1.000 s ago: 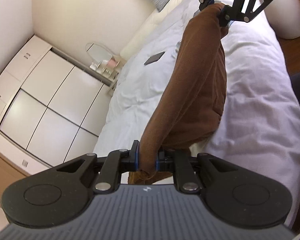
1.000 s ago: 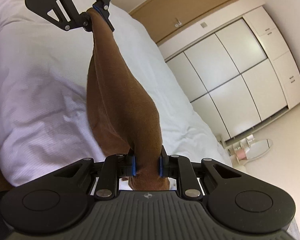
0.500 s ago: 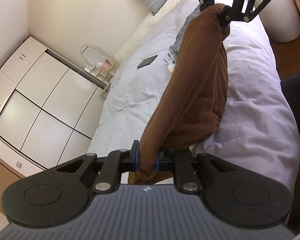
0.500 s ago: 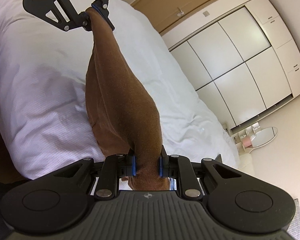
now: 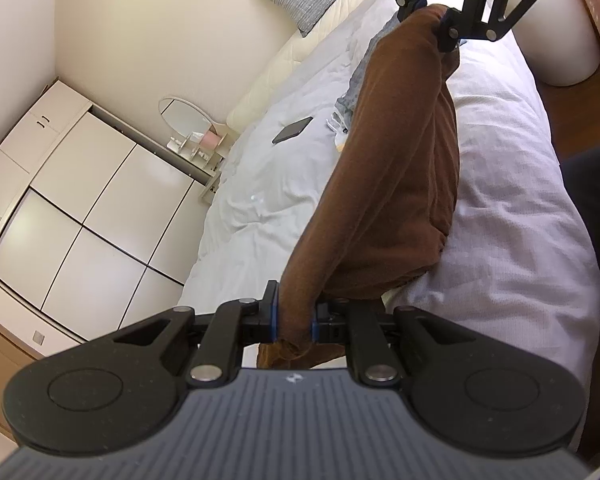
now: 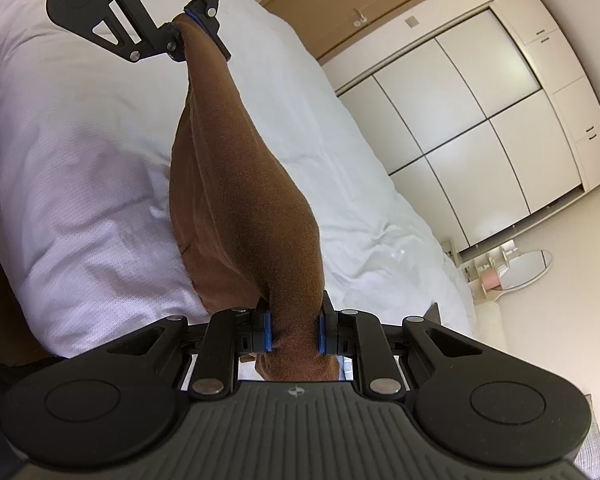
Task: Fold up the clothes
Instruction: 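Lift the folded brown shorts with both grippers and carry them toward the clothes stack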
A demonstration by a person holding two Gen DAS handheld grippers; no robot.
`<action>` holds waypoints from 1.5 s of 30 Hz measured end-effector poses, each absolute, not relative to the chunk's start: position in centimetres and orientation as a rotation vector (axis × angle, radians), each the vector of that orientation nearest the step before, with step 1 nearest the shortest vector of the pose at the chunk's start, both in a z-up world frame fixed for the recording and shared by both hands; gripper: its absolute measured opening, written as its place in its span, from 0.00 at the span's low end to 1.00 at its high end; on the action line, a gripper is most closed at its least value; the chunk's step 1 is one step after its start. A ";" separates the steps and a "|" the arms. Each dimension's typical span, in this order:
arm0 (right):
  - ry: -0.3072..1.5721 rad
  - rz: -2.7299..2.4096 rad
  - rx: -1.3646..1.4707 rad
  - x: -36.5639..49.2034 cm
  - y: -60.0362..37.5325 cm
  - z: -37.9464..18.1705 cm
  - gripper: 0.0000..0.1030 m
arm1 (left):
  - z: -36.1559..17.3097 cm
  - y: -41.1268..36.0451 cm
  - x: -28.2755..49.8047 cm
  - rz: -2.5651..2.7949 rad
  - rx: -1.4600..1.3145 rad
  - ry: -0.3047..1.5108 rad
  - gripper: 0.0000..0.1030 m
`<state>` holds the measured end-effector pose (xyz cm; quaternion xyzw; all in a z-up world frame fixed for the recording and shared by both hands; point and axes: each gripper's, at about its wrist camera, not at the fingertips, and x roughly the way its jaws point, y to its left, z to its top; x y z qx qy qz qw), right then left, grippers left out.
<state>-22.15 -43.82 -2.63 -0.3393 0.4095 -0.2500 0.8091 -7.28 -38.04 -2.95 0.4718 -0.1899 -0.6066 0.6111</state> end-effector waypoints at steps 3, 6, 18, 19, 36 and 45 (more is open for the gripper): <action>0.875 -0.546 -0.715 -22.4 -43.9 -2.4 0.17 | -2.6 -38.4 -7.7 -1.408 1.087 -0.454 0.11; 0.873 -0.566 -0.708 -23.2 -43.9 -2.0 0.17 | -2.1 -38.9 -8.3 -1.421 1.085 -0.475 0.11; 0.858 -0.657 -0.621 -28.8 -45.5 0.2 0.17 | 0.0 -43.5 -13.0 -1.519 1.122 -0.563 0.11; 0.861 -0.665 -0.612 -29.5 -45.9 0.4 0.17 | 0.0 -44.2 -13.6 -1.531 1.131 -0.571 0.11; 0.891 -0.916 -0.505 -38.9 -61.3 4.1 0.17 | 4.1 -65.5 -22.5 -1.699 1.108 -0.692 0.11; 0.765 -1.226 -0.757 -40.8 -71.3 6.4 0.18 | 4.9 -78.8 -25.9 -1.628 0.970 -0.782 0.11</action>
